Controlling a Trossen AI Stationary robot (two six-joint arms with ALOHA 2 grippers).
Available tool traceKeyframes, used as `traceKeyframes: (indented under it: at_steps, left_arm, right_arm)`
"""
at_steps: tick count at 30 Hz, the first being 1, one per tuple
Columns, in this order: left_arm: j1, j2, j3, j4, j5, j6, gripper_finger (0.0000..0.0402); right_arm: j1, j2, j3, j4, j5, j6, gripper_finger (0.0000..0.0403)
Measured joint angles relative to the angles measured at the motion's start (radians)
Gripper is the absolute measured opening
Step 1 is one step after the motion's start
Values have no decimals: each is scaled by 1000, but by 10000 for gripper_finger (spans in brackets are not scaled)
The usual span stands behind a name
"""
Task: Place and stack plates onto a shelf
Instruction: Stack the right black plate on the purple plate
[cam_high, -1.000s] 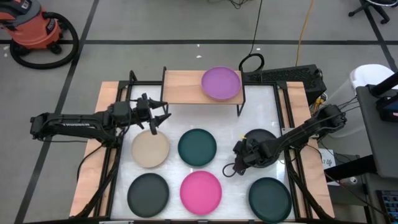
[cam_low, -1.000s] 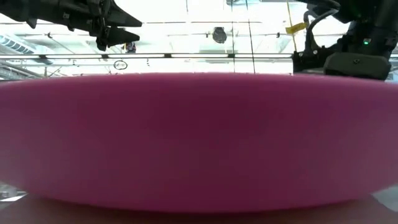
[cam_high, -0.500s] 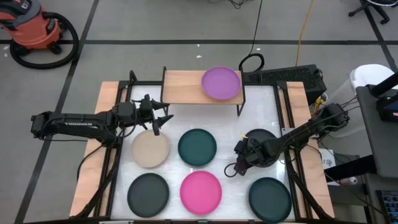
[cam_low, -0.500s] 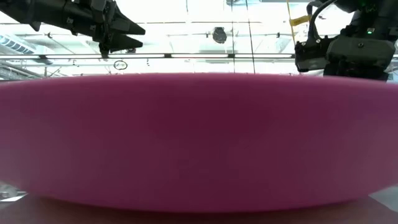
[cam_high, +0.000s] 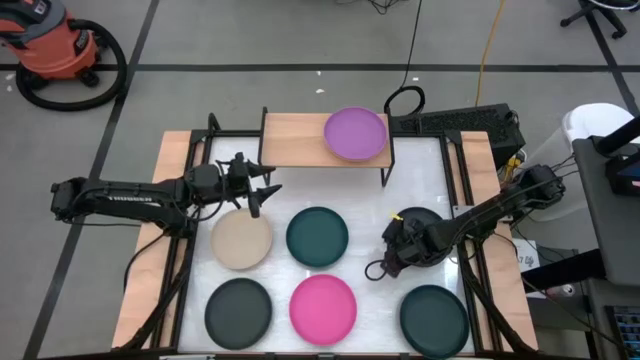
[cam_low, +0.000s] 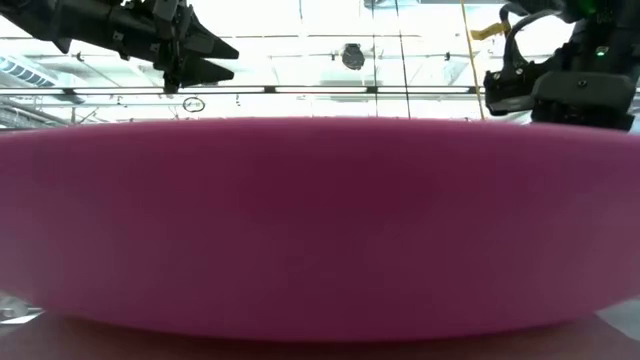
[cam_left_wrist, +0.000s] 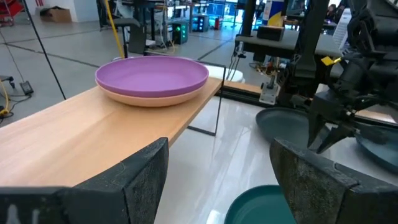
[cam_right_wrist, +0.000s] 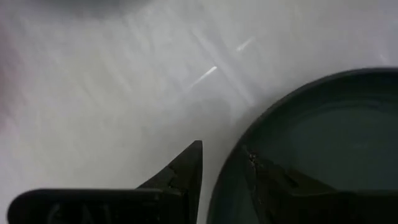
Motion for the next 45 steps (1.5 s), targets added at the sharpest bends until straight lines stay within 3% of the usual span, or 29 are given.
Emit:
traceKeyframes:
  at_steps: [13, 17, 23, 26, 31, 40, 45]
  left_arm:
    - [0, 0, 0, 8, 0, -8, 283]
    - [0, 0, 0, 8, 0, -8, 283]
    - [0, 0, 0, 7, 0, -11, 283]
    - [0, 0, -1, 6, 0, -11, 283]
    - [0, 0, -1, 4, 0, -10, 283]
    - [0, 0, -1, 4, 0, -6, 283]
    - [0, 0, -1, 5, 0, -6, 283]
  right_arm:
    - [-1, 67, 0, -53, 18, 51, 95]
    - [-2, 84, 0, -30, -71, -3, 95]
    - [-7, 84, 0, -6, -82, 3, 93]
    - [-11, 84, 0, -15, -81, 7, 78]
    - [-10, 82, 2, -29, -59, -24, 15]
    - [-13, 8, 57, -10, 45, -87, 3]
    - [-12, -76, 143, 126, 62, -201, 1]
